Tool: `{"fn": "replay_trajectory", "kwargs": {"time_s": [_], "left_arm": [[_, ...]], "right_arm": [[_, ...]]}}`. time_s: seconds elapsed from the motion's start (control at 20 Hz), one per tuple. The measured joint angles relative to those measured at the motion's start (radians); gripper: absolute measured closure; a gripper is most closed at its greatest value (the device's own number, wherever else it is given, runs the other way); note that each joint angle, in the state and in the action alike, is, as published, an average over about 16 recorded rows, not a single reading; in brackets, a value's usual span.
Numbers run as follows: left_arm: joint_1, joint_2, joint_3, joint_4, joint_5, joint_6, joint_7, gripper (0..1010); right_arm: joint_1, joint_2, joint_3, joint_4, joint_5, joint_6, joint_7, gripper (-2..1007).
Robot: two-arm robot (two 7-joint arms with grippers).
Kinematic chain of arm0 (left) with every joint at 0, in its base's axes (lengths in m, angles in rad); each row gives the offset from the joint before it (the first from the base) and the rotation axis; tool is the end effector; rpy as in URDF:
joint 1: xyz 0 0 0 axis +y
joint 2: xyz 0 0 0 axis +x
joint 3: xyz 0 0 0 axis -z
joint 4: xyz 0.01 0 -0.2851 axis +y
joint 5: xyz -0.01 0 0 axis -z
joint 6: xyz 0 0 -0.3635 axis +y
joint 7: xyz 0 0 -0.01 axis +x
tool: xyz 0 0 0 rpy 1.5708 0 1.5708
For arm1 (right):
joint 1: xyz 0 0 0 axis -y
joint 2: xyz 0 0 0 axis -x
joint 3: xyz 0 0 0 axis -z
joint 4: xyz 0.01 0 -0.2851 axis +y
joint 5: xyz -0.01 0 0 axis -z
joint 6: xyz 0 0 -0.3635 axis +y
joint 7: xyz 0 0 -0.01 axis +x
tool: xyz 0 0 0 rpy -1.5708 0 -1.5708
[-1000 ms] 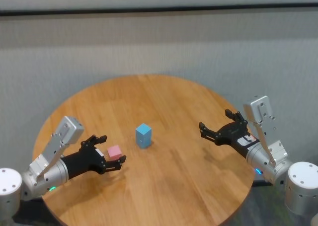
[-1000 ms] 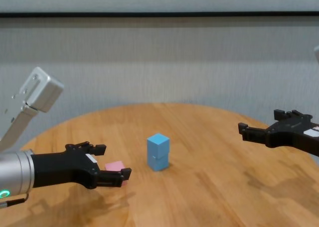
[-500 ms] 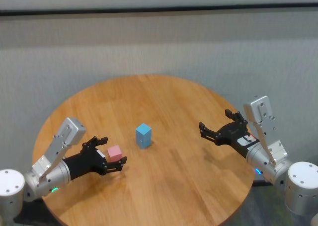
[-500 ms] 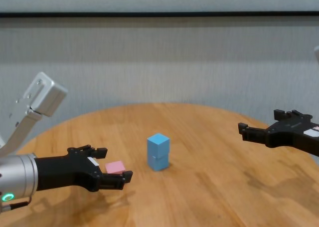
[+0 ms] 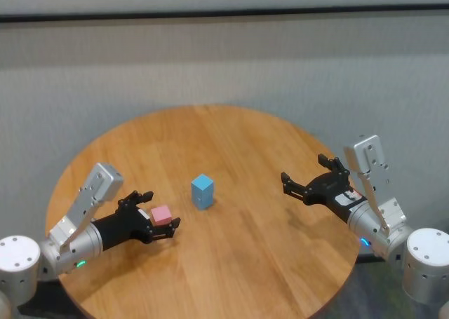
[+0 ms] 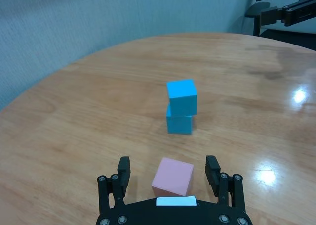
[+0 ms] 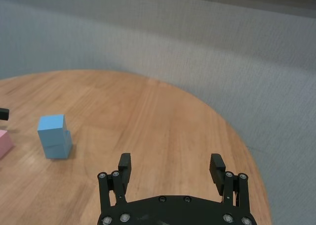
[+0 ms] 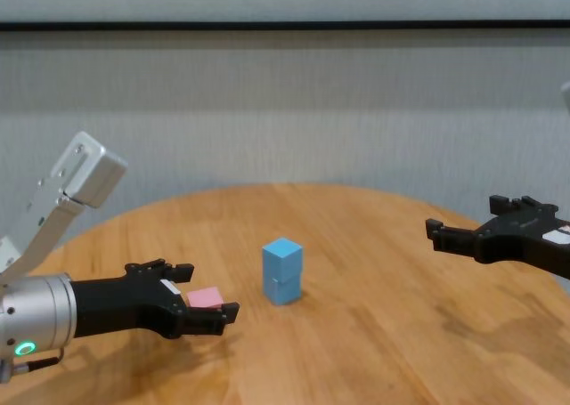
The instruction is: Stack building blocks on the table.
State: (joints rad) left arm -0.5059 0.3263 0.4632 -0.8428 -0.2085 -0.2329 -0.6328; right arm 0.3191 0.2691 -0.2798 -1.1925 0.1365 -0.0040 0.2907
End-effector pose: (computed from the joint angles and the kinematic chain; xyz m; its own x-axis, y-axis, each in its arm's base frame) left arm 0.4891 0.0533 -0.3592 0.7401 0.6508 0.1696 -0.6709 0.6968 0.2536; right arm 0.4614 -0.0209 -0.3138 0.4457 -0.8814 0.1564 0.8912 0.4203 -0.1708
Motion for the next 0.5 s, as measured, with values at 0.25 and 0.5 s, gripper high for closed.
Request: {"fn": "replay_trajectory", "kwargs": {"time_s": [0.25, 0.5], "left_arm": [[-0.009, -0.007, -0.002, 0.019, 0.003, -0.004, -0.005, 7], [-0.008, -0.007, -0.001, 0.019, 0.009, -0.002, -0.008, 8]], "right_arm": [[0.000, 0.000, 0.000, 0.000, 0.000, 0.000, 0.000, 4], [0.000, 0.000, 0.000, 0.000, 0.000, 0.000, 0.000, 4]]}}
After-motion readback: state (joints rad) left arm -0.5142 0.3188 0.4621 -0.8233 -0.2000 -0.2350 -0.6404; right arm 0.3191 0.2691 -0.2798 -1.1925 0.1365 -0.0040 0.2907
